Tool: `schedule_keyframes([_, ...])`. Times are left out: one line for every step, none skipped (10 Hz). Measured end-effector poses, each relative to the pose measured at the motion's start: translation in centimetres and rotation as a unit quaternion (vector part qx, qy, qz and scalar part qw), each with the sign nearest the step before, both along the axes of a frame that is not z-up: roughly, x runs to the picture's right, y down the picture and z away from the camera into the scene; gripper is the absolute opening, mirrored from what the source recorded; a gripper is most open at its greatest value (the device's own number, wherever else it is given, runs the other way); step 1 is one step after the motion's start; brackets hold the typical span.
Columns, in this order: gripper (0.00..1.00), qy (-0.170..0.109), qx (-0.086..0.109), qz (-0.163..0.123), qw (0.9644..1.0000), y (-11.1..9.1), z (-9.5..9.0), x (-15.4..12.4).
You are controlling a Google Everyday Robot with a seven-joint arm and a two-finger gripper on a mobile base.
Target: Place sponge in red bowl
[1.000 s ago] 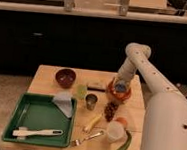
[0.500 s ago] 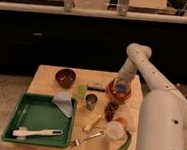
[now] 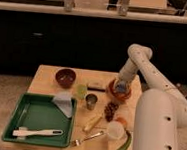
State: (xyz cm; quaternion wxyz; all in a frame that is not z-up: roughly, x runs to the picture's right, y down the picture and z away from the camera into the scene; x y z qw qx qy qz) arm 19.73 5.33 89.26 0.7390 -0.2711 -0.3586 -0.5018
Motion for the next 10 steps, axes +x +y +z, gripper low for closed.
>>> schedule_keyframes([0.18, -0.004, -0.003, 0.005, 1.0000, 0.08, 0.08, 0.28])
schedule_keyframes([0.26, -0.007, -0.004, 0.007, 0.9999, 0.05, 0.12, 0.28])
schedule_keyframes([0.35, -0.012, -0.005, 0.009, 0.9999, -0.03, 0.13, 0.19])
schedule_keyframes([0.48, -0.016, -0.006, 0.010, 0.9998, -0.07, 0.14, 0.12])
schedule_keyframes([0.58, -0.019, -0.008, 0.011, 0.9997, -0.12, 0.10, 0.01])
schedule_keyframes([0.67, -0.022, -0.009, 0.011, 0.9997, -0.05, 0.06, -0.01])
schedule_keyframes([0.77, -0.024, -0.008, 0.012, 0.9996, -0.08, 0.06, 0.02])
schedule_keyframes([0.80, -0.026, -0.008, 0.012, 0.9996, -0.08, 0.03, 0.09])
schedule_keyframes([0.80, -0.028, -0.008, 0.013, 0.9995, -0.05, 0.02, 0.11])
schedule_keyframes([0.80, -0.030, -0.007, 0.014, 0.9994, -0.07, -0.03, 0.13])
